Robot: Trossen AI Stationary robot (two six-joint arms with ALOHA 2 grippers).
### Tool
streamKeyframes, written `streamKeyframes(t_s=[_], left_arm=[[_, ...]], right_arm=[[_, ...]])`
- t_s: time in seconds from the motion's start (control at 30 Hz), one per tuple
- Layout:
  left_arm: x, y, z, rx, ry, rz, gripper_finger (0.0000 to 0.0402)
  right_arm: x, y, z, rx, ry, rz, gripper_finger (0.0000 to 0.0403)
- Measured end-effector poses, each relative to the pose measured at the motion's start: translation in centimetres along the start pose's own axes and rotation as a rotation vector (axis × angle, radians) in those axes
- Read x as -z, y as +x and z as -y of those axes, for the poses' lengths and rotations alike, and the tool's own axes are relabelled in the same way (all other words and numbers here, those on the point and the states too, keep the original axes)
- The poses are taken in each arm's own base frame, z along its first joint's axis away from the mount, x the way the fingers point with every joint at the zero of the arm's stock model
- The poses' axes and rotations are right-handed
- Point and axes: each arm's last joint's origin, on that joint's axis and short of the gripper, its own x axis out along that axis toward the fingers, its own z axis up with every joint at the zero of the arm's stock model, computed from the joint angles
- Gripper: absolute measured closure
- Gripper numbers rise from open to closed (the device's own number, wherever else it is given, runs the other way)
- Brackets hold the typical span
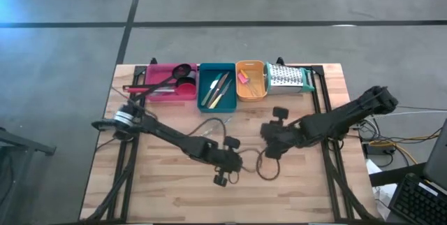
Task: Pick & Place Kitchen Items
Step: Put the orange spatula into the yellow bin
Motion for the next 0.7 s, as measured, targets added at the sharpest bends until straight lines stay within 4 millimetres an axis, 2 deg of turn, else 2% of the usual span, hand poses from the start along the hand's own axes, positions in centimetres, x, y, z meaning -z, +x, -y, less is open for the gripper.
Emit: streamKeyframes(t_s=[0.2, 0.37, 0.47, 0.7], left_arm=[[0.2, 3.6, 0.5, 0.042, 0.035, -0.048, 0.0376], [-0.2, 4.9, 0.5, 0.073, 0.071, -0.08, 0.0376], [-0.5, 3.9, 0.0, 0.055, 0.094, -0.158, 0.0376], [0.7, -1.4, -1.0, 0.008, 0.083, -0.355, 0.039]], right_arm=[[1.8, -3.4, 3.1, -0.027, 0.111, 0.114, 0.0358], [3.5, -4.5, 4.6, -0.078, 0.197, 0.216, 0.0365], [4.5, -4.3, 4.9, -0.098, 0.224, 0.258, 0.0365], [6.4, -3.0, 4.9, -0.095, 0.22, 0.246, 0.0365]])
